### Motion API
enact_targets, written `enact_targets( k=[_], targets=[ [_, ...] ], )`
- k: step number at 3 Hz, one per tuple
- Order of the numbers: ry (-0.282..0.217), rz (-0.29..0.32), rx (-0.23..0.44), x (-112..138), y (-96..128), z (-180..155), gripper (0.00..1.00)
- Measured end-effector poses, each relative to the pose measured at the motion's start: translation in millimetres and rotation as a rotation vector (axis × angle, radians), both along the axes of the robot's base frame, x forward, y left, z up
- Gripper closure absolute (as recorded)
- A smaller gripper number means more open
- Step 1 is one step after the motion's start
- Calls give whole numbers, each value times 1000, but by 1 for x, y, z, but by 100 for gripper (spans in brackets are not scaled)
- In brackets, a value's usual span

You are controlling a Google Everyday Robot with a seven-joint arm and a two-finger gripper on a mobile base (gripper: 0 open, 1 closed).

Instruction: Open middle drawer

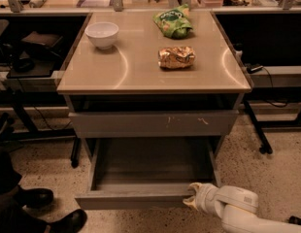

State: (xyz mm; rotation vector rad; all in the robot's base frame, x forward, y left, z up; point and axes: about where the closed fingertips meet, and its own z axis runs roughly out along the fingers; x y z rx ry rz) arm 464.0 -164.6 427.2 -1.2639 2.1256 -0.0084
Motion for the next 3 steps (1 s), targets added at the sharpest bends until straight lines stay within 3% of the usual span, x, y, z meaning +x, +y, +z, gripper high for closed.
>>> enact_targets(
  k=[3],
  targets=[
    [-1,-2,4,-5,0,1,100]
  ],
)
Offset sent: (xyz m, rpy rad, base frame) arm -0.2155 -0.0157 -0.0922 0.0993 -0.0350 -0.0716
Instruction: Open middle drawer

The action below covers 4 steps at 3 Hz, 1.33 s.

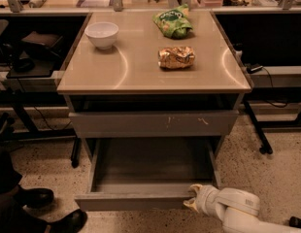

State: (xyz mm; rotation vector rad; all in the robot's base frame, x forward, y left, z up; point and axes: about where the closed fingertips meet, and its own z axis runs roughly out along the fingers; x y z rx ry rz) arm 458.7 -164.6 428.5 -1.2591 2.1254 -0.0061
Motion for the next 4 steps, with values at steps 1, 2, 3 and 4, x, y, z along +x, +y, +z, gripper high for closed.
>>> enact_targets(
  k=[1,2,3,4],
  targets=[
    [1,-2,2,-5,0,-1,100],
    [15,-7,7,-12,3,-3,100],
    [15,-7,7,-11,4,1,100],
    [15,-9,9,-17,3,-1,100]
  ],
)
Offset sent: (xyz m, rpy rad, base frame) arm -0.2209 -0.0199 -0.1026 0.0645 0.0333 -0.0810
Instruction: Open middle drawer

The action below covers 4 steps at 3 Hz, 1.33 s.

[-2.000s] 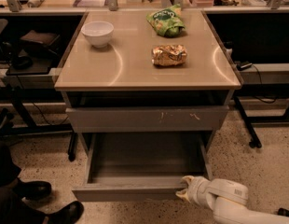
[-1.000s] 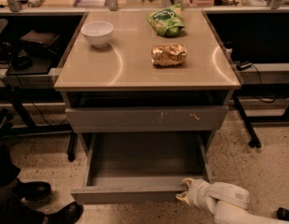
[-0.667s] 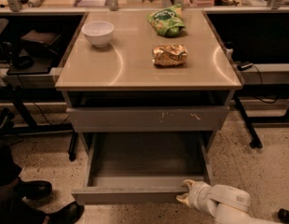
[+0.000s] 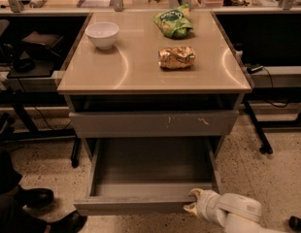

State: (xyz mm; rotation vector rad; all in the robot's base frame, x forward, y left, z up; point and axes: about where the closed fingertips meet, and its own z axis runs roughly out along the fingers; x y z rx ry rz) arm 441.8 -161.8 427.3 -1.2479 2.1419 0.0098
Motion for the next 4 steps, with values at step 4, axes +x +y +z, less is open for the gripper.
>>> enact_targets(
  k=[4],
  targets=[
    [1,-2,2,-7,-1,1,67]
  ],
)
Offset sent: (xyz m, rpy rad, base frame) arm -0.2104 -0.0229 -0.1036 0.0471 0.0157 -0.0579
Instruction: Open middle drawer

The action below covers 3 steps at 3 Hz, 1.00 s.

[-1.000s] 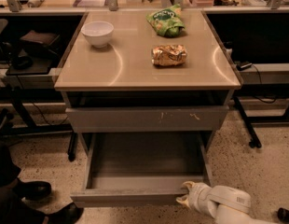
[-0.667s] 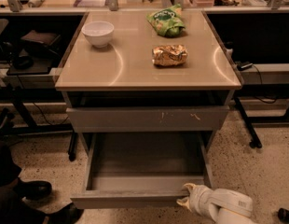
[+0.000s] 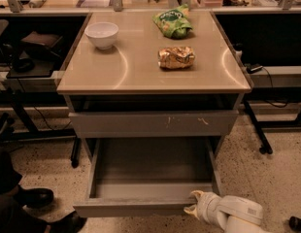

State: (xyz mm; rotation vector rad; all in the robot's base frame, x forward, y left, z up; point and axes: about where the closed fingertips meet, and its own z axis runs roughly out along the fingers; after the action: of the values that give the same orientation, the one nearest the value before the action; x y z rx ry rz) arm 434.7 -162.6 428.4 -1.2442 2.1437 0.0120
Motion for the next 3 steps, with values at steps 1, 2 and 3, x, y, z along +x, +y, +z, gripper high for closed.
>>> enact_targets(
  k=[1,2,3],
  targets=[
    [0,0,0,0,0,0,43],
    [0,0,0,0,0,0,20],
    [0,0,0,0,0,0,0]
  ],
)
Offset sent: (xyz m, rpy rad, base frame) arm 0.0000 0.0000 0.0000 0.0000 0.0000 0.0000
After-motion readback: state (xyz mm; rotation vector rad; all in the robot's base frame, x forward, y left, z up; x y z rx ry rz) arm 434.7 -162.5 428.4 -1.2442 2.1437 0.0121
